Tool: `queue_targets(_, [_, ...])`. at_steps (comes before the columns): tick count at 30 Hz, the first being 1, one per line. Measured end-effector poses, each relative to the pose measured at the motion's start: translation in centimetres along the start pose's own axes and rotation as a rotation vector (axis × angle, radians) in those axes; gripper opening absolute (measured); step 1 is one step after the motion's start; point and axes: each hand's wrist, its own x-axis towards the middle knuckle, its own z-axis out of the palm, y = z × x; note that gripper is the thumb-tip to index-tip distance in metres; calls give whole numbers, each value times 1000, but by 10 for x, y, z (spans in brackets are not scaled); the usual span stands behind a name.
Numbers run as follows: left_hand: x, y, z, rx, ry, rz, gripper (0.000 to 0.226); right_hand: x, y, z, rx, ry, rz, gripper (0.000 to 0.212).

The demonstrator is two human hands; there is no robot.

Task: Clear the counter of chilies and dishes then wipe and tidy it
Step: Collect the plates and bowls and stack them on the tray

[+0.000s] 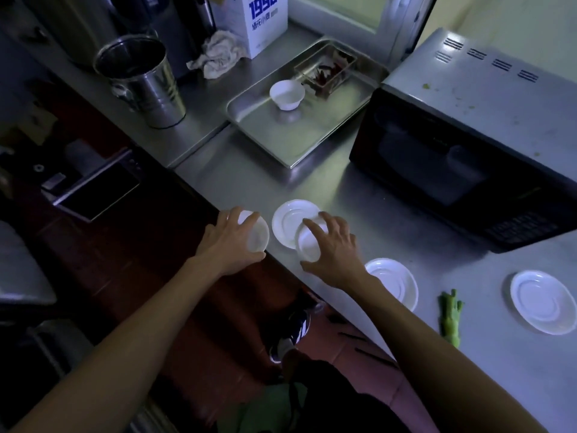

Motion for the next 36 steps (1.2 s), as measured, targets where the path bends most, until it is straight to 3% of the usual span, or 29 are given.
queue_targets(14, [97,-21,-65,44,13,-8,95,132,-9,-32,119,42,11,93])
queue_targets(36, [295,-6,-93,68,-9,299,95,232,33,-56,141,139,299,96])
